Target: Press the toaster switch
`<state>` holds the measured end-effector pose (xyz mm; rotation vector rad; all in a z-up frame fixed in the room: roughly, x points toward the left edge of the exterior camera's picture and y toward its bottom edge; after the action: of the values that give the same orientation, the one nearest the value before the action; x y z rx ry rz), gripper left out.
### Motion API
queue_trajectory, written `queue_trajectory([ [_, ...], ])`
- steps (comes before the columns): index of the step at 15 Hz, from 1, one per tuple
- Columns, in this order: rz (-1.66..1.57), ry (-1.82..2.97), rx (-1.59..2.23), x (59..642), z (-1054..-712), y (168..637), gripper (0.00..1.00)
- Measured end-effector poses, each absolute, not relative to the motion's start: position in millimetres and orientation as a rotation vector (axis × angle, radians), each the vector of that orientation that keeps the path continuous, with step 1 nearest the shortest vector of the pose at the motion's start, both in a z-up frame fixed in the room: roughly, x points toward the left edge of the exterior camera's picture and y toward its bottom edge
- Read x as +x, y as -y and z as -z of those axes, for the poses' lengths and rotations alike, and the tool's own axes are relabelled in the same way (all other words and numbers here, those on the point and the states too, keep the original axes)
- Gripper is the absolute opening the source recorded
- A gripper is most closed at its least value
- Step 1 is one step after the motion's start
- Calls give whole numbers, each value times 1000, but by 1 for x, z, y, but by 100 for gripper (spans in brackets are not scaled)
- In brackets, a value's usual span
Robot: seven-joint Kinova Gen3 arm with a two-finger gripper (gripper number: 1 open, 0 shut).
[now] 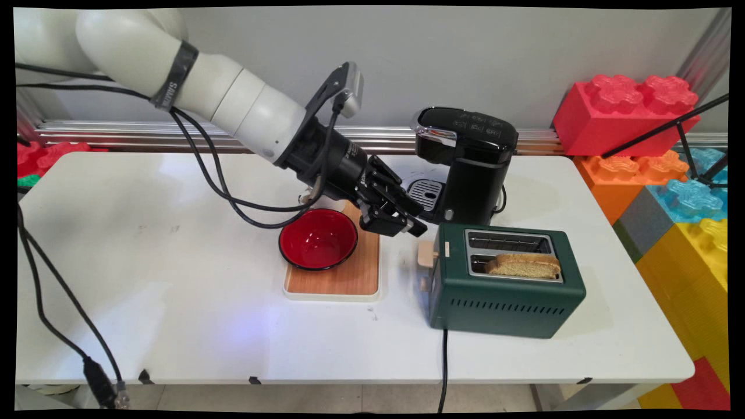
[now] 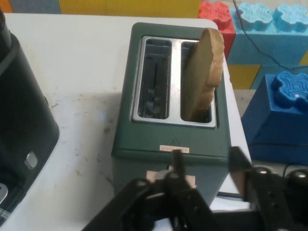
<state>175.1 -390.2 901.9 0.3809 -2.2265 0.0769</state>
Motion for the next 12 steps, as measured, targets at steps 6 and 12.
queue_trajectory([
  [6, -65, 2177, 385, 184, -887, 394, 0],
  [12, -33, 2136, 379, 195, -863, 396, 0],
])
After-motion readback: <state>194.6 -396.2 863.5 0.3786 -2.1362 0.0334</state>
